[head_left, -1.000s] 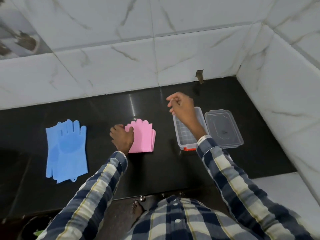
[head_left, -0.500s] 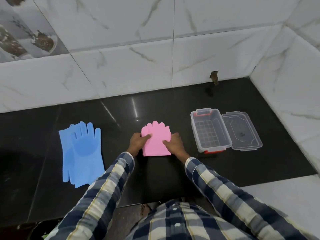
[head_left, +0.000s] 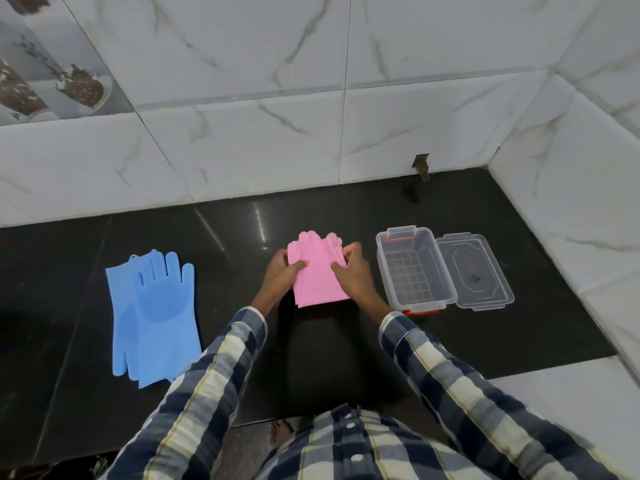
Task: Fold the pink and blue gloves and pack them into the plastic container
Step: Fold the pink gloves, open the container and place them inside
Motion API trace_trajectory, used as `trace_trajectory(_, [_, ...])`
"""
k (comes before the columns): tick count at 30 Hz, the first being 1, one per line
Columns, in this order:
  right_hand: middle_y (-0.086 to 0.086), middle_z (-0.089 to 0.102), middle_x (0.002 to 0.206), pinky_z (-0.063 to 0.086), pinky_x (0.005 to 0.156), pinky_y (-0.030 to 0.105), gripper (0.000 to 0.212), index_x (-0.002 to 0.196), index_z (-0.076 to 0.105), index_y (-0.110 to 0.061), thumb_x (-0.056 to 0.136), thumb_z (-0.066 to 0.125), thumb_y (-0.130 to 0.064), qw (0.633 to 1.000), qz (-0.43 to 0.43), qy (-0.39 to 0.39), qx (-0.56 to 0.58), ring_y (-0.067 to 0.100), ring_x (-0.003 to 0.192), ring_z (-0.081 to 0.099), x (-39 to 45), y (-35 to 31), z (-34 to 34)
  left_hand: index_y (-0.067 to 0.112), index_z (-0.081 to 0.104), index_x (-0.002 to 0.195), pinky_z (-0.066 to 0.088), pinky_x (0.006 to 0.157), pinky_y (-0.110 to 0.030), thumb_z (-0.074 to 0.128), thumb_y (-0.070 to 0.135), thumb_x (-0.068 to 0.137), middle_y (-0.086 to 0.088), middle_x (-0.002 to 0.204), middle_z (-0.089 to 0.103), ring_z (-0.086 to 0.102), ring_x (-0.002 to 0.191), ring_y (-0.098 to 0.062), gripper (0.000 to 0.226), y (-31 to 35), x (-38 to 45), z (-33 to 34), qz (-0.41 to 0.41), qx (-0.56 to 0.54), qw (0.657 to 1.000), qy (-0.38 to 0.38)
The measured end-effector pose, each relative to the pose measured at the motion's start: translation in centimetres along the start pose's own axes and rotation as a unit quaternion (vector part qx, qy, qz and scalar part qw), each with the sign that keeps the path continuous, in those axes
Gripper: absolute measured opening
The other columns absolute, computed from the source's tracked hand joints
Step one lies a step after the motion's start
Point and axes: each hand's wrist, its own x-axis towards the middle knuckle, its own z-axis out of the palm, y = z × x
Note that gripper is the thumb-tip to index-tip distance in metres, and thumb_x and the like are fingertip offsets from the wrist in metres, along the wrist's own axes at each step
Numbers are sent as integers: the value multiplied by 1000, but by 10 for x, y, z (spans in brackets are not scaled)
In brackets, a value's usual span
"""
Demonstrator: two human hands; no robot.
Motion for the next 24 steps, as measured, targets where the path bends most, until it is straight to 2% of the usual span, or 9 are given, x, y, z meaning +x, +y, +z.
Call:
trace_trajectory(3, [-10,54,95,48,67,18,29,117,43,-17,99,65,-19,995,-59,76,21,9,87,63,8,-1,-39,3,54,143,63,79,-38,68,7,100,-18,139,68,70,125,-35,45,28,0,23,41,-57,997,-24])
trace_trajectory(6, [-12,53,93,46,64,17,31,112,41,-22,94,66,-19,987,-83,132,38,5,82,62,13,7,-89,14,53,141,66,66,-28,72,14,99,-11,137,69,72,121,-29,45,59,-3,59,74,-71,992,-79])
trace_trajectory(8, [-12,53,93,48,63,18,33,111,41,-21,90,67,-20,981,-83,172,37,4,81,62,13,21,-122,20,53,135,68,69,-29,75,16,98,-8,136,68,73,120,-26,43,76,-7,89,86,-61,988,-115])
trace_trajectory(10, [-12,53,92,49,64,21,34,111,42,-21,89,68,-22,977,-74,196,37,4,80,62,12,38,-146,21,53,130,70,75,-36,76,17,97,-8,134,68,72,120,-27,41,85,-11,119,87,-34,987,-128])
trace_trajectory(13, [-13,54,91,46,63,21,32,110,42,-23,90,67,-24,979,-38,202,20,4,80,61,8,66,-165,14,54,129,68,91,-49,76,20,96,-9,132,67,71,119,-30,40,87,-16,156,93,50,987,-123])
trace_trajectory(17, [-8,53,92,45,72,28,31,112,44,-19,90,67,-16,982,-3,187,-14,12,84,60,8,92,-170,11,57,133,63,98,-48,74,27,95,-8,130,69,70,118,-29,45,78,-22,179,110,149,979,-89])
trace_trajectory(20, [5,61,106,48,80,36,39,125,45,-14,93,67,-13,983,-4,158,-93,27,100,68,11,96,-166,17,64,134,60,99,-48,70,39,92,-4,125,73,68,118,-29,48,73,-27,184,164,296,941,-17])
trace_trajectory(22, [13,67,119,55,87,39,51,141,39,-12,98,66,-14,973,-17,147,-176,31,108,72,12,94,-161,19,66,136,53,105,-51,69,45,91,-6,130,66,57,126,-31,52,72,-28,185,190,383,904,13])
trace_trajectory(24, [15,70,125,58,94,39,61,151,33,-12,101,66,-16,961,-22,149,-233,32,110,74,14,91,-157,19,67,134,47,110,-52,70,49,91,-8,134,54,48,130,-32,53,73,-26,186,194,424,884,25])
